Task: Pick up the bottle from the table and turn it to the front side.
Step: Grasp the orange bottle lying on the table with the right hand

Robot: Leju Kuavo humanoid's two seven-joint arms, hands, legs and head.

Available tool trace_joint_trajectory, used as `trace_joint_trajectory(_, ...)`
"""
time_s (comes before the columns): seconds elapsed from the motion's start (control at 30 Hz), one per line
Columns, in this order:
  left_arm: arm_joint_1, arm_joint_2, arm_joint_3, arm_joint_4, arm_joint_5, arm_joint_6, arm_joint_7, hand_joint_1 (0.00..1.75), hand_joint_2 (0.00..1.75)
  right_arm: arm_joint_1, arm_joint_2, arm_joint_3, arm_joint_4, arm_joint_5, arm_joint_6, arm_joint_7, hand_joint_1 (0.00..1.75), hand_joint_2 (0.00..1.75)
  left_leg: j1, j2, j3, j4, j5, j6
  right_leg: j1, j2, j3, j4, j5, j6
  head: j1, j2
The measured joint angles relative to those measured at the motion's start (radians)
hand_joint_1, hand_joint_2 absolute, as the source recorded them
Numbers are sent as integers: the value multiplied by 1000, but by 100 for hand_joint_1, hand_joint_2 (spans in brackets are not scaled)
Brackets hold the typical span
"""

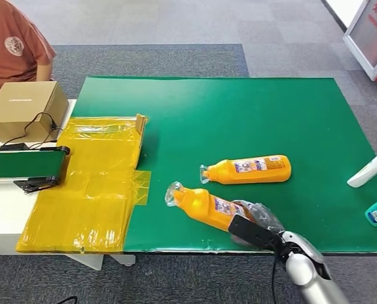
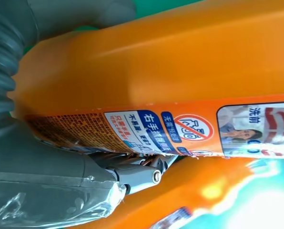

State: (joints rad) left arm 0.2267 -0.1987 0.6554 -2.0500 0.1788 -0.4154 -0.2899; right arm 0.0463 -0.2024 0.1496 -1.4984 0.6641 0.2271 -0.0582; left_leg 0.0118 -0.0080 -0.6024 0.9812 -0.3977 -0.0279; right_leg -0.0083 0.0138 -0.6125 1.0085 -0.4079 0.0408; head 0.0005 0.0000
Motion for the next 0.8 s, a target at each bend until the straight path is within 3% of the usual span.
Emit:
trace_joint_trajectory(0.23, -5, 30, -32, 29, 2, 12, -9, 0, 175, 12, 2, -1, -8, -60, 7, -22, 175, 175, 0, 0, -1, 0, 0, 0, 0, 0, -1, 0, 0, 0, 0, 0)
trace_joint_trajectory(0.53, -22, 108, -166, 78, 33, 115, -43, 0, 175, -58, 9, 3, -35, -471, 67, -195, 175, 175, 0, 0, -2, 0, 0, 0, 0, 0, -2, 0, 0, 0, 0, 0)
trace_joint_trajectory(0.67, -41, 136, -237, 113, 45, 134, -54, 0, 175, -112, 28, 3, -34, -582, 104, -252, 175, 175, 0, 0, -2, 0, 1, 0, 0, 0, -2, 0, 0, 0, 0, 0)
trace_joint_trajectory(0.8, -110, 156, -320, 170, 57, 158, -37, 0, 175, -190, 74, 9, -9, -634, 105, -268, 175, 175, 0, 0, -2, 0, 2, 0, 0, 0, -2, 0, 1, 0, 0, 0)
